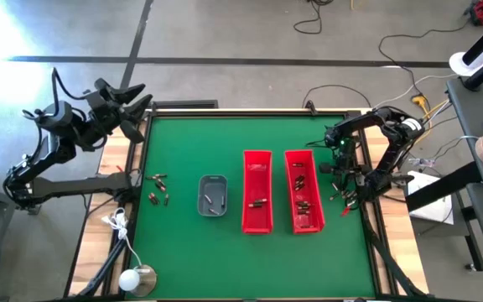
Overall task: Sort batteries
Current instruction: Put the small black battery into the right red bin, then put the silver battery into the gray bin
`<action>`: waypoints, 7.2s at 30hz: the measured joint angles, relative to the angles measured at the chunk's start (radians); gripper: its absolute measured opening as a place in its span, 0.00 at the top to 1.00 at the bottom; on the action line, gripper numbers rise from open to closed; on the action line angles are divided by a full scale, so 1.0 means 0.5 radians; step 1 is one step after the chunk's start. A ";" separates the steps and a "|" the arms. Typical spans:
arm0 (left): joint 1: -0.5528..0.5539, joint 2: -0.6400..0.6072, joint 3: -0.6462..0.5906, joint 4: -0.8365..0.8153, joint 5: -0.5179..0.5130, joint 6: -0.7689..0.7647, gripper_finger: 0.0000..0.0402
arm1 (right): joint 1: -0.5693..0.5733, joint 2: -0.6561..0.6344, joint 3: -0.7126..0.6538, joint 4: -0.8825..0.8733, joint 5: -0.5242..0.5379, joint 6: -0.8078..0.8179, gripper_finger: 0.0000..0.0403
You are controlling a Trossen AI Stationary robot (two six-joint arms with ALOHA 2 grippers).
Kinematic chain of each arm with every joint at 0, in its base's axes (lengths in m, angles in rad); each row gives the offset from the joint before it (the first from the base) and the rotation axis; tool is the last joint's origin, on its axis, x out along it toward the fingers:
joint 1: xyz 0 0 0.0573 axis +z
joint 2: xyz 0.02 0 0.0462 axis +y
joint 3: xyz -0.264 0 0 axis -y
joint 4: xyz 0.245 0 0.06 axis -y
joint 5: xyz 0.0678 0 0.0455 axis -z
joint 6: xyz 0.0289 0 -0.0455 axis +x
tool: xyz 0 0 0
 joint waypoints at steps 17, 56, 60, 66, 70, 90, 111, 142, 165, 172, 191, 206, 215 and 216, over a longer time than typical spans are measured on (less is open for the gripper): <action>0.000 -0.006 0.000 0.014 -0.016 0.015 0.62 | 0.009 -0.476 0.069 -0.148 0.161 -0.060 0.92; 0.003 0.192 -0.007 -1.776 0.773 -0.384 0.62 | 2.072 -0.386 1.792 -0.556 0.933 0.350 0.92; 0.002 0.177 -0.030 -1.822 0.776 -0.384 0.62 | 2.089 -0.325 1.798 -0.623 0.867 0.171 0.92; 0.002 0.117 -0.129 -1.840 0.777 -0.405 0.62 | 2.096 -0.175 1.770 -0.643 0.852 -0.280 0.92; 0.002 0.116 -0.221 -2.034 0.798 -0.367 0.62 | 2.096 -0.053 1.759 -0.675 0.852 -0.600 0.92; 0.002 0.120 -0.555 -2.282 1.063 -0.773 0.62 | 2.136 -0.043 1.285 -0.265 0.746 -1.207 0.92; 0.001 0.120 -0.565 -2.212 1.051 -0.954 0.62 | 2.026 -0.023 0.876 0.219 0.638 -1.325 0.92; 0.002 0.118 -0.567 -2.168 1.053 -1.036 0.62 | 2.029 -0.023 0.769 0.491 0.640 -1.315 0.83; 0.002 0.132 -0.567 -1.677 1.052 -1.140 0.62 | 2.039 -0.561 1.186 0.076 0.718 -0.849 0.52; 0.002 0.210 -0.567 -1.308 1.052 -1.147 0.62 | 2.039 -1.008 1.144 -0.022 0.876 0.197 0.52; 0.004 0.635 -0.495 -0.350 0.910 -0.608 0.62 | 2.188 -1.376 0.474 -0.038 1.186 2.911 0.57; 0.003 0.808 -0.436 -0.290 0.916 -0.284 0.62 | 1.703 -1.382 1.394 -0.554 1.090 0.456 0.61; -0.122 0.950 -0.437 0.119 1.006 -0.668 0.62 | 1.697 -1.178 1.493 -0.872 1.059 -0.631 0.70; -0.160 0.962 -0.437 0.190 1.020 -0.716 0.62 | 1.697 -1.151 1.453 -0.902 1.058 -0.727 0.70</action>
